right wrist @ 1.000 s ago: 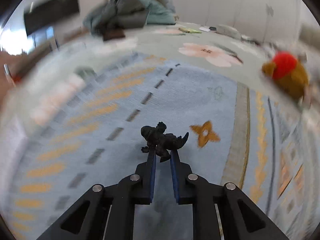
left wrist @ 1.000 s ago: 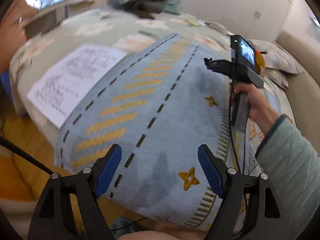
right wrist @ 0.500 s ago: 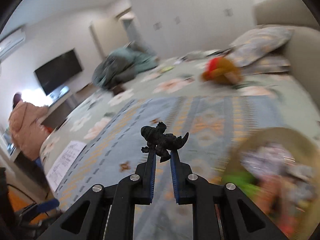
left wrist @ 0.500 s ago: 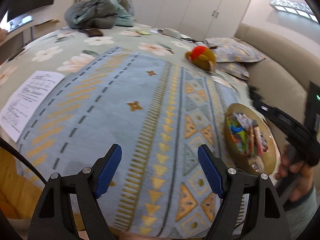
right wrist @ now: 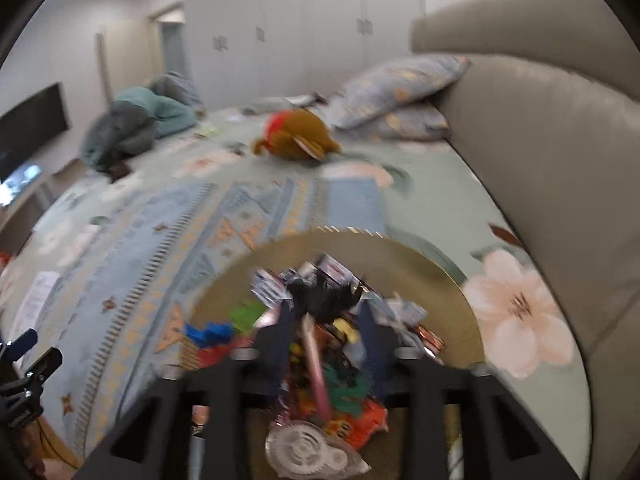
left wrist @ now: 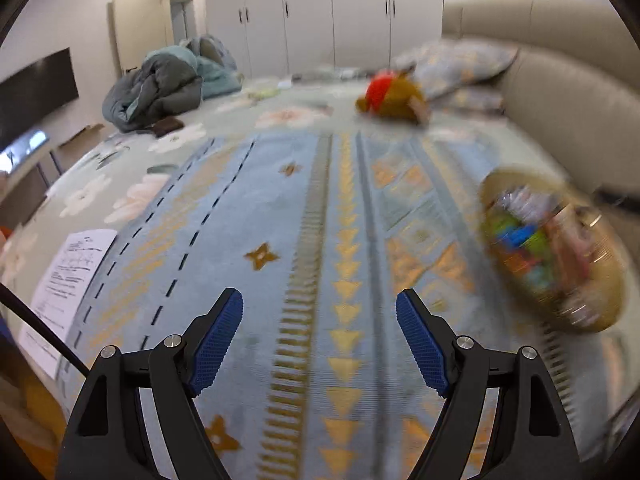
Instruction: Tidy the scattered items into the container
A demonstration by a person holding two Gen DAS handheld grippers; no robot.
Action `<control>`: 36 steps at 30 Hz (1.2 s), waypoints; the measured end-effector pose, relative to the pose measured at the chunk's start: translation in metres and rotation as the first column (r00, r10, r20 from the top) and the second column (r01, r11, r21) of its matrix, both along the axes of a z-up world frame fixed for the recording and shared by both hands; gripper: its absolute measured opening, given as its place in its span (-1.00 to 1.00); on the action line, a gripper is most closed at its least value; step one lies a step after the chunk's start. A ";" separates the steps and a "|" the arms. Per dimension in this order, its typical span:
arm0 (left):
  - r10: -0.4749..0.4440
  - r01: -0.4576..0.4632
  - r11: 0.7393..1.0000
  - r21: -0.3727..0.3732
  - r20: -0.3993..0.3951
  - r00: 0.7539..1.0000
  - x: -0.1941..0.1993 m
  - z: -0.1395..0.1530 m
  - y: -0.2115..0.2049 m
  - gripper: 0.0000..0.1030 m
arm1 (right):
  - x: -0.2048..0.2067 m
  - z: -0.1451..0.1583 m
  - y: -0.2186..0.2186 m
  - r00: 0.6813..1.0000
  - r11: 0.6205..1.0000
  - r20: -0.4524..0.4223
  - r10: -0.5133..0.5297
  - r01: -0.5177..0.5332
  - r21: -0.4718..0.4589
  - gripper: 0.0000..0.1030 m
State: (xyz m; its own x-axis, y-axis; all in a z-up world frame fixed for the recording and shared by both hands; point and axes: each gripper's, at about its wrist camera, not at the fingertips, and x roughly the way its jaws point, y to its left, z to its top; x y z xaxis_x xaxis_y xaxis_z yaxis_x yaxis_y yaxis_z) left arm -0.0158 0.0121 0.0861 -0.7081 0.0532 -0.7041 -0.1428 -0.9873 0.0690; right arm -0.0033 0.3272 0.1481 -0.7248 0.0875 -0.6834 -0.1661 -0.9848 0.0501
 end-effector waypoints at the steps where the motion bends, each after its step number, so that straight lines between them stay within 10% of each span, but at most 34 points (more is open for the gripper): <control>1: 0.015 -0.014 0.999 -0.031 0.032 0.999 -0.006 -0.013 -0.003 0.52 | 0.004 -0.001 -0.001 1.000 0.999 -0.010 -0.011 0.010 -0.034 0.12; 9: 0.201 -0.200 0.979 -0.028 0.093 0.975 -0.021 -0.069 -0.056 0.52 | 0.024 -0.017 -0.096 0.978 0.919 -0.037 0.207 -0.207 -0.336 0.77; 14: 0.298 -0.298 0.954 0.000 0.061 0.953 -0.018 -0.082 -0.076 1.00 | -0.003 -0.061 -0.206 0.913 0.905 0.018 0.408 -0.401 -0.141 0.87; 18: 0.329 -0.334 0.941 0.049 0.082 0.941 -0.017 -0.086 -0.089 1.00 | -0.031 -0.124 -0.232 0.955 0.956 0.133 0.266 -0.280 0.093 0.89; 28: 0.355 -0.356 0.933 -0.052 -0.030 0.934 -0.010 -0.087 -0.073 1.00 | -0.021 -0.145 -0.207 0.975 0.984 0.148 0.167 -0.175 0.041 1.00; 36: 0.344 -0.344 0.938 0.044 0.009 0.939 -0.014 -0.089 -0.089 1.00 | -0.018 -0.143 -0.209 0.975 0.984 0.149 0.166 -0.174 0.044 1.00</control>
State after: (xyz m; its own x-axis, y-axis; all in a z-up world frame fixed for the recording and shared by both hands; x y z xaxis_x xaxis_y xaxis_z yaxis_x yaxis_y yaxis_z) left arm -0.0297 -0.0766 -0.0028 -0.6878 -0.1624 -0.7075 0.2060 -0.9783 0.0243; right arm -0.0216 0.1183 0.0051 -0.6267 0.0129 -0.7791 0.0028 -0.9998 -0.0188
